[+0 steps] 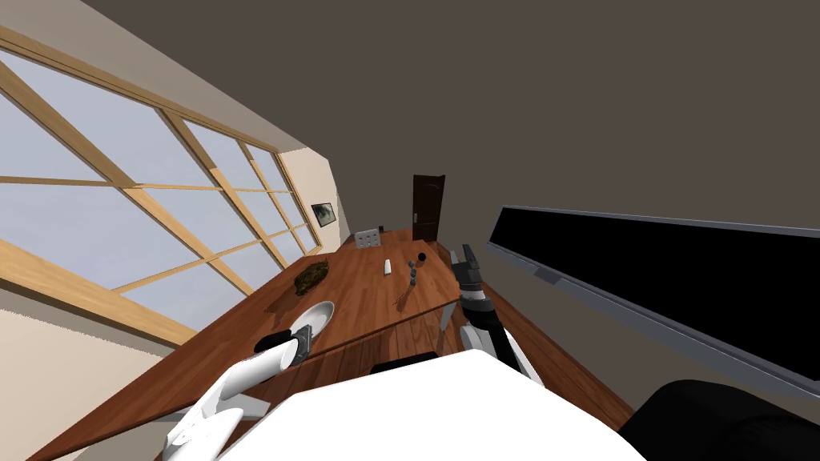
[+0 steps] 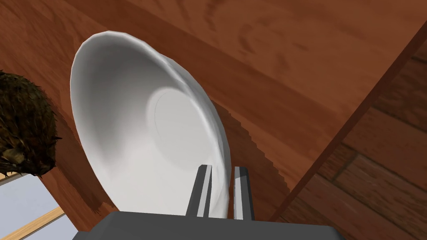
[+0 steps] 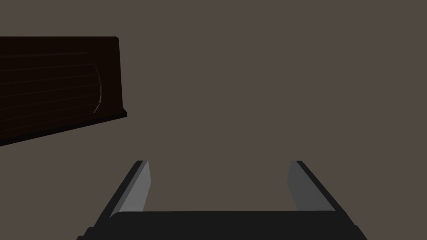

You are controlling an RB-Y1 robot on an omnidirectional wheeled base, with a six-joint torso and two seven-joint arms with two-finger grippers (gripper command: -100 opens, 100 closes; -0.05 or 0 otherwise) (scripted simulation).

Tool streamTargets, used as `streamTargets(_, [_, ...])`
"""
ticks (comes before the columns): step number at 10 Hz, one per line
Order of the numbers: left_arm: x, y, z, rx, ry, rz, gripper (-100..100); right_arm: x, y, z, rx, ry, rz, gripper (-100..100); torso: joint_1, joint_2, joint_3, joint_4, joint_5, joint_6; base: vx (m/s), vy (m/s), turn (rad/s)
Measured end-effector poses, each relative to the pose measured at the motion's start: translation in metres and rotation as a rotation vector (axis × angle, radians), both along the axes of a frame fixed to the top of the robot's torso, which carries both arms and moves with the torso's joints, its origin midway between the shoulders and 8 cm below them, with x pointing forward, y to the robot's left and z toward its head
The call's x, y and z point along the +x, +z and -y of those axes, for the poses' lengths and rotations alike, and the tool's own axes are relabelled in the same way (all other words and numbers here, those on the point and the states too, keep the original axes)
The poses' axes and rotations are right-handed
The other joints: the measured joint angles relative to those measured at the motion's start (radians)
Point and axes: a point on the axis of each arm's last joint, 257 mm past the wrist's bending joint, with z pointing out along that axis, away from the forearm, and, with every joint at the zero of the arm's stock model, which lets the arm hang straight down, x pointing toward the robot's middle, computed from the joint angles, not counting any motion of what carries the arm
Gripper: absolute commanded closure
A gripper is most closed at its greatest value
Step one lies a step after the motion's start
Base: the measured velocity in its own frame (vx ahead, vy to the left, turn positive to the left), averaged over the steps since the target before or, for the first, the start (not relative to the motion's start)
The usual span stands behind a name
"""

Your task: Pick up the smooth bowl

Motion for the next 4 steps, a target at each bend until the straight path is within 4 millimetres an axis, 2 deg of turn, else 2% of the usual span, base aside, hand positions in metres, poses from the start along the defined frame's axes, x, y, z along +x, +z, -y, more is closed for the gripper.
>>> streamTargets(3, [0.0003,0.0115,-0.0038,0.002,-0.003,0.002,100,0.0000,0.0000,0.0000,0.000,0.000,0.000,0,-0.003,0.003,0.002,0.001,-0.001,0.000,-0.022,-0.026,0.006])
streamTargets(4, [-0.0002,0.0116,-0.0040,0.002,-0.003,0.000,0,0.0000,0.0000,0.0000,0.000,0.000,0.000,0,-0.002,0.002,0.001,0.001,-0.001,0.000,0.000,0.000,0.000])
